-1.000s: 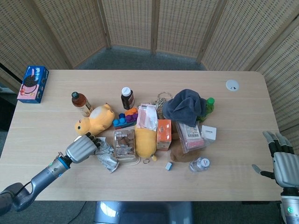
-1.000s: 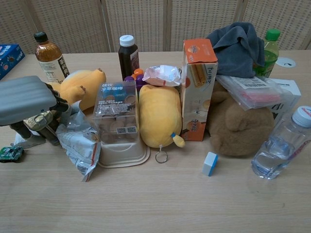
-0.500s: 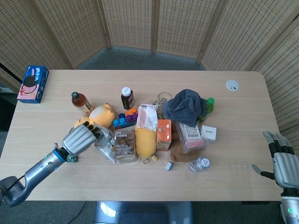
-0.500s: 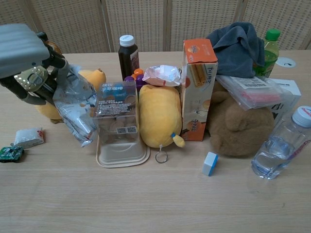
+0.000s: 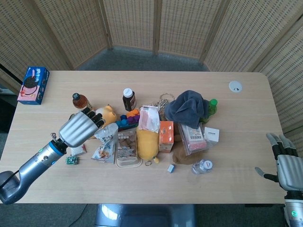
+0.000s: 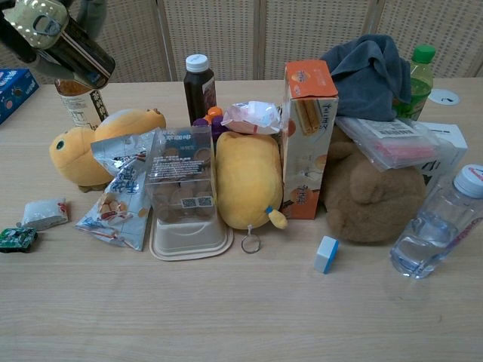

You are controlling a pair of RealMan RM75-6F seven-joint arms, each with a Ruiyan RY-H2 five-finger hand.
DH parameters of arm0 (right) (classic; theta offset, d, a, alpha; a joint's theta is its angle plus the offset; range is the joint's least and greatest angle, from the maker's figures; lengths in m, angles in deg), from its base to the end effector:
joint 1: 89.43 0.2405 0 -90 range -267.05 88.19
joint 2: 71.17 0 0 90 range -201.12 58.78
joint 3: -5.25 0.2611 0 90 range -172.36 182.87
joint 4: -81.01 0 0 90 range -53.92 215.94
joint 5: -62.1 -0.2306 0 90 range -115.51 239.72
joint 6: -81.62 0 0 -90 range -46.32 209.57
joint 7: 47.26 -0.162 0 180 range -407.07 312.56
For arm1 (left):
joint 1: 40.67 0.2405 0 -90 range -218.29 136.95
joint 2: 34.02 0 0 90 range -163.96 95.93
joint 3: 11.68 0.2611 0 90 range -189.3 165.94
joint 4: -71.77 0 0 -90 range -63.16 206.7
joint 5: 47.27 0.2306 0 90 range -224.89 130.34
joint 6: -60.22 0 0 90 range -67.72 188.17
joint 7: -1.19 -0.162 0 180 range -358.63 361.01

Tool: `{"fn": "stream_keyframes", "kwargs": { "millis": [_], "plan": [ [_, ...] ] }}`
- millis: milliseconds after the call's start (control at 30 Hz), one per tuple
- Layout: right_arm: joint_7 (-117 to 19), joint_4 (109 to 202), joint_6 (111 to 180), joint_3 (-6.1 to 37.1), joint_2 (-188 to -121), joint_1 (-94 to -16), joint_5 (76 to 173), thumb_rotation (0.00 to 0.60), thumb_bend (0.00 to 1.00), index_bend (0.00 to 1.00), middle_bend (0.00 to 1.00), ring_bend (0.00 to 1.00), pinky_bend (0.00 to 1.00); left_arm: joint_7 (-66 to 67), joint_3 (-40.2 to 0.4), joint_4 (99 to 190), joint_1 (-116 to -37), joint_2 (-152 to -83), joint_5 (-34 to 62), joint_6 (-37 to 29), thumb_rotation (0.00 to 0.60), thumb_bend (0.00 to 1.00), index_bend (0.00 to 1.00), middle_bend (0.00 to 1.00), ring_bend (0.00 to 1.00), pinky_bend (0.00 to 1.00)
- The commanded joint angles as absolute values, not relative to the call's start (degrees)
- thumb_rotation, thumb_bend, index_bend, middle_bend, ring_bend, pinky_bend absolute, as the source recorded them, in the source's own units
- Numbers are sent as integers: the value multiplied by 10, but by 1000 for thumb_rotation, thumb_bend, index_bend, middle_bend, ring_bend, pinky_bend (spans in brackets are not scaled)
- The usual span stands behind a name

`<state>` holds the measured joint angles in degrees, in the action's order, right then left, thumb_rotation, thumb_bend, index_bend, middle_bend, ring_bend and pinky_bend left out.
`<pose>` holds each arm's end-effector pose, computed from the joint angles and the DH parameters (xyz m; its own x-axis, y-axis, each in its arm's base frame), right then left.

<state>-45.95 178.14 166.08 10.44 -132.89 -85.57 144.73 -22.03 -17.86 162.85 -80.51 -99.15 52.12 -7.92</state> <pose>-0.3178 -0.2034 0.1556 0.3707 0.0162 0.9286 -0.9277 0.0541 0.3694 -0.1346 0.3450 0.0902 0.6992 -0.3503 0.6232 0.3336 -0.6111 -0.7179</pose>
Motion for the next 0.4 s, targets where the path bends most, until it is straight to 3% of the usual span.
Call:
{"fn": "stream_keyframes", "kwargs": {
  "millis": [33, 400],
  "plan": [
    [-459, 1782, 1661, 104, -1329, -856, 1448, 599, 0, 0, 0, 0, 0, -225, -182, 1636, -807, -982, 517, -77, 600, 0, 829, 938, 707, 782],
    [-454, 1781, 1660, 104, -1331, -856, 1446, 600, 0, 0, 0, 0, 0, -224, -182, 1636, -805, -975, 516, -78, 600, 0, 830, 936, 707, 783]
  ]
}}
